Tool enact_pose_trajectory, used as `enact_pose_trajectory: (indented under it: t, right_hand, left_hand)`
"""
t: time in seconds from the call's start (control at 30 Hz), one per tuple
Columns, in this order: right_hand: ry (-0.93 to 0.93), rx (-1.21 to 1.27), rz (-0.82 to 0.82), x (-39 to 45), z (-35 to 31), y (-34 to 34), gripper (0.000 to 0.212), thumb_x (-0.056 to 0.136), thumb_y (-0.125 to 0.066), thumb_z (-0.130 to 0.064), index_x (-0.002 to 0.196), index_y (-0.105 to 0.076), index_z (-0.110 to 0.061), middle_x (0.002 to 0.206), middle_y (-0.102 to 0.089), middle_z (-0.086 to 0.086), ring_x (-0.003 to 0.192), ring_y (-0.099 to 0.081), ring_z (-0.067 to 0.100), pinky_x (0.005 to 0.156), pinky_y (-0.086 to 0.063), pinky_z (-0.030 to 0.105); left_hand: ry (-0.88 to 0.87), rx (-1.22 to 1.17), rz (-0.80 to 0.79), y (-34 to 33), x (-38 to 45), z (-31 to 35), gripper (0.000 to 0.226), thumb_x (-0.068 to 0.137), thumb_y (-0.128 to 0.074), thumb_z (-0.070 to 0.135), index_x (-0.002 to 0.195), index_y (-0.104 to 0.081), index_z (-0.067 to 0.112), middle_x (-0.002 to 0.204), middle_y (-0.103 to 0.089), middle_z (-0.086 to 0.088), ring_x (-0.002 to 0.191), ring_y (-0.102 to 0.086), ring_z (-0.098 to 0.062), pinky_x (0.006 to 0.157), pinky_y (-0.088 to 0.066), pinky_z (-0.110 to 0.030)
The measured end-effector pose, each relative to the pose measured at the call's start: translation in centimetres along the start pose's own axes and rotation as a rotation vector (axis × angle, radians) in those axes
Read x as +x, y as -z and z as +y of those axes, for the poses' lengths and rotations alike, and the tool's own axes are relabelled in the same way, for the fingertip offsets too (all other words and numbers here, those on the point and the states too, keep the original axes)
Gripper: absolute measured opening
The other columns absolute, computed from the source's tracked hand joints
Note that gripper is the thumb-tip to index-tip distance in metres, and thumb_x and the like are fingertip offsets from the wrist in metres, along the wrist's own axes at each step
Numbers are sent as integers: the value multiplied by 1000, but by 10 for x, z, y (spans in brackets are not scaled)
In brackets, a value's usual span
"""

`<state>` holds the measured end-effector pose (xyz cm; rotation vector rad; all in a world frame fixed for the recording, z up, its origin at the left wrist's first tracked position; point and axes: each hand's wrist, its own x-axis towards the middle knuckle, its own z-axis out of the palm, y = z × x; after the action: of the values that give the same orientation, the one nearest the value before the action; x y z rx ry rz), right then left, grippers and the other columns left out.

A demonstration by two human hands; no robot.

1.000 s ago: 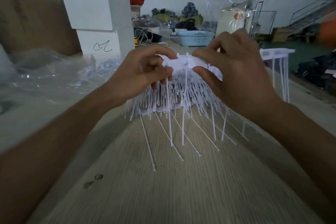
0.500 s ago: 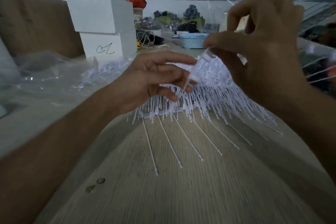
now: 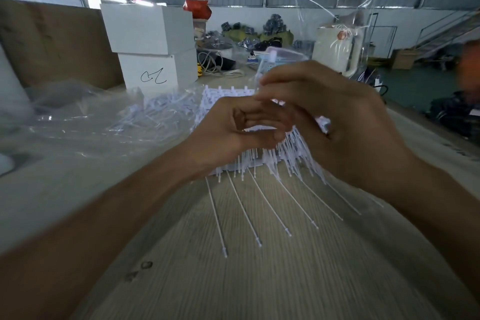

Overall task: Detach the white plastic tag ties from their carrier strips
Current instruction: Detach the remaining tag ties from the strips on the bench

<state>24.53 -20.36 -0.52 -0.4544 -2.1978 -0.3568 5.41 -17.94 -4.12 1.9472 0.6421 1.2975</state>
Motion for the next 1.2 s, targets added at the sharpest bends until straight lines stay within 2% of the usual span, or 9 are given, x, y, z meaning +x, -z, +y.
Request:
enact_pose_trajectory:
  t: [0.27,0.37,0.47,0.57,0.63,0.83,1.0,1.1,1.2]
  right_hand:
    - [-190,-250,298,-4,20,23,46,84,-45,23,112,-71,-3,114,-68,12,111,-56,15,98,-36,8]
    - [-70,175,50,3,1,19,35,89,-56,18,106,-72,-7,111,-70,1,109,-65,8,95,-45,17]
    - [-40,528,-235,3,-11,19,24,92,-60,11,102,-73,-6,107,-73,-1,107,-69,11,93,-50,24]
    - [-152,667,-343,-10,-2,25,29,87,-62,18,100,-74,-5,104,-74,-2,106,-70,14,94,-52,29]
    - [-225,692,-366,-22,6,28,30,85,-62,20,101,-73,-4,104,-74,-2,106,-70,16,91,-52,25]
    - [-413,787,-327,-40,18,32,33,87,-60,16,112,-67,-5,117,-64,3,102,-65,31,87,-55,45]
    - [-634,779,-162,-34,10,27,31,93,-56,-30,115,-68,-12,114,-72,0,87,-72,27,88,-59,39]
    - [-706,614,-51,-31,6,23,39,91,-57,-59,107,-74,-27,103,-75,-8,74,-72,24,77,-62,37]
    - [-680,512,35,-28,7,19,25,90,-62,-50,108,-67,-34,105,-73,-18,93,-71,5,80,-57,23]
  left_hand:
    - [191,22,323,25,6,-1,16,100,-56,7,111,-67,6,100,-74,-16,88,-70,-29,75,-59,-43]
    - [317,-137,282,14,4,-3,27,105,-47,25,126,-61,16,118,-70,-15,104,-70,-29,88,-59,-43]
    - [439,-161,122,9,-1,-7,33,110,-34,27,126,-62,21,130,-65,-5,102,-67,-4,88,-56,-27]
    - [525,-429,5,8,-2,-10,54,103,-31,51,108,-75,20,116,-72,-9,103,-70,-23,91,-55,-45]
    - [524,-508,-62,10,-1,-12,68,95,-34,62,133,-60,13,135,-62,-16,123,-60,-39,101,-46,-59]
    - [201,-625,-222,31,3,-5,38,96,-59,28,131,-62,12,147,-50,-16,135,-48,-40,101,-47,-60]
    - [123,-504,-39,23,-1,-5,29,84,-58,-7,105,-75,2,136,-62,-14,122,-62,-34,91,-57,-43]
    - [75,-244,-138,24,-3,-3,26,84,-62,-8,100,-78,6,145,-56,-10,131,-55,-32,106,-48,-51]
    - [12,-16,-322,22,-1,-6,28,87,-63,-11,110,-72,2,153,-45,-14,144,-41,-28,116,-35,-56]
